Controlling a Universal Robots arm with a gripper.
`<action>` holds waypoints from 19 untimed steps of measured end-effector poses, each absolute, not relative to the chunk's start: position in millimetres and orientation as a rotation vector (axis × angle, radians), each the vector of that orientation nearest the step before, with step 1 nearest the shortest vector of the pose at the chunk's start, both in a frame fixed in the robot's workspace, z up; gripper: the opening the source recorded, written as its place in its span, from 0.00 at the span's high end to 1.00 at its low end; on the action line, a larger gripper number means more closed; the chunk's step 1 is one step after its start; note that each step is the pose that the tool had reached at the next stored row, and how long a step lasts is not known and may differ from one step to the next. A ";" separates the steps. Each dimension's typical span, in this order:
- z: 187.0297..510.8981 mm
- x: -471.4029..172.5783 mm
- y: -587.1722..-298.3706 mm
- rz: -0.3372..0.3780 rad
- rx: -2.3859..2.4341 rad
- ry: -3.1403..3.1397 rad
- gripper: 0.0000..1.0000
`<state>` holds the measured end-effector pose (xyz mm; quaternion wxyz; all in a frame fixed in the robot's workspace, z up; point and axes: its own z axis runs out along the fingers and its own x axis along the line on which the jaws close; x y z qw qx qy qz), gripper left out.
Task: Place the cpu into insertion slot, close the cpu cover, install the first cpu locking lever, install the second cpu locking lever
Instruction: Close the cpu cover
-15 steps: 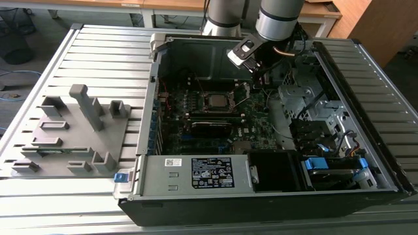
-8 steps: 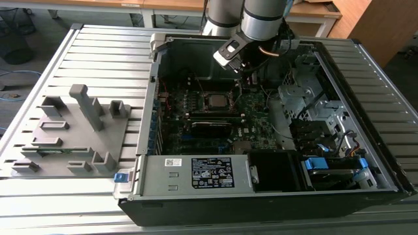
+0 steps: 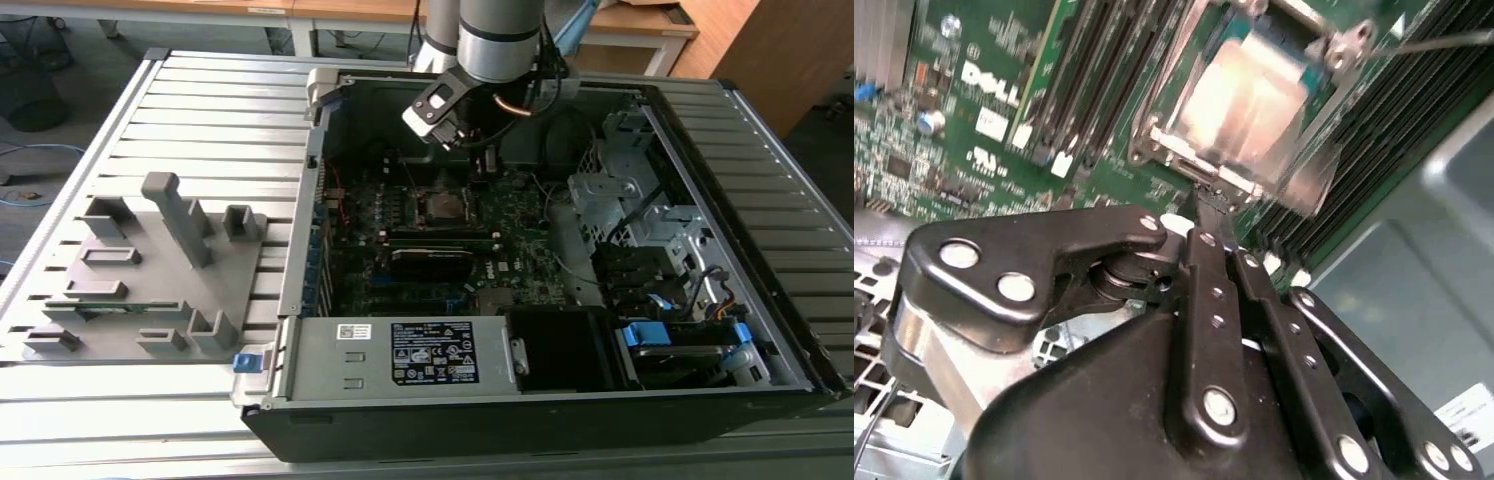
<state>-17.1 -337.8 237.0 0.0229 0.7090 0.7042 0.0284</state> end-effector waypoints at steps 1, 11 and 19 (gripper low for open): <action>236.8 -20.2 -337.8 0.091 2.194 2.179 0.89; 236.0 -23.7 -337.9 0.071 2.204 2.189 0.89; 235.4 -23.5 -337.9 0.029 2.223 2.208 0.89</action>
